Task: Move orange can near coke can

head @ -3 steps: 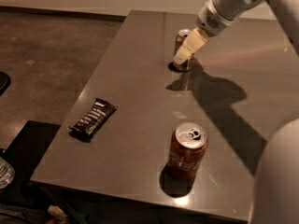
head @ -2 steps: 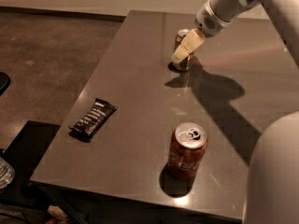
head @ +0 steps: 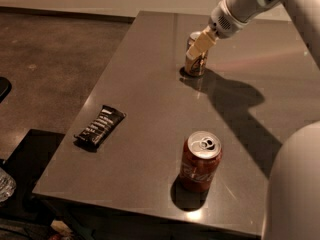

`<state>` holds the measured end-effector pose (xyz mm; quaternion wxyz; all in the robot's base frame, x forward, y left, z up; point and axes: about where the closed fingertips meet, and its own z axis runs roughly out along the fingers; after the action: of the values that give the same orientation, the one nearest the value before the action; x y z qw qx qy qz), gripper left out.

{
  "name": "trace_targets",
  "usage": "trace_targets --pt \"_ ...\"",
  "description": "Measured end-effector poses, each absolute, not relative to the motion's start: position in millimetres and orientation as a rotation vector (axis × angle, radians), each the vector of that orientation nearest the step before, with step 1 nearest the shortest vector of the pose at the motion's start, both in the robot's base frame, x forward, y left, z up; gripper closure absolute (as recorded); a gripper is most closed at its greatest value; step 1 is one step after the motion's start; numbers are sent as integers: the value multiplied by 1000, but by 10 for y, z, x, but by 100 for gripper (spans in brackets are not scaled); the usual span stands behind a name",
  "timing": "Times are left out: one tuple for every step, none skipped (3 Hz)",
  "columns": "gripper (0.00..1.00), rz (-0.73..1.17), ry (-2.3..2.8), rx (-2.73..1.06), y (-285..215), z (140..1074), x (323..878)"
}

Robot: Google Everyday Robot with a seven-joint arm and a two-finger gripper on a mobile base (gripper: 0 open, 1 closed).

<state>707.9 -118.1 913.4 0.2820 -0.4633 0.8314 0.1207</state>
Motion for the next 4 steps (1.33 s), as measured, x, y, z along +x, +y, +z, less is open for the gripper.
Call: trace_targets --pt "63 360 2191 -1252 -1154 9231 6982" --pt "87 415 2138 -1303 -1144 9332 6755" --pt "100 484 2042 -1421 -1104 9435 6361" --pt "100 537 1952 -1557 -1138 9470 5861"
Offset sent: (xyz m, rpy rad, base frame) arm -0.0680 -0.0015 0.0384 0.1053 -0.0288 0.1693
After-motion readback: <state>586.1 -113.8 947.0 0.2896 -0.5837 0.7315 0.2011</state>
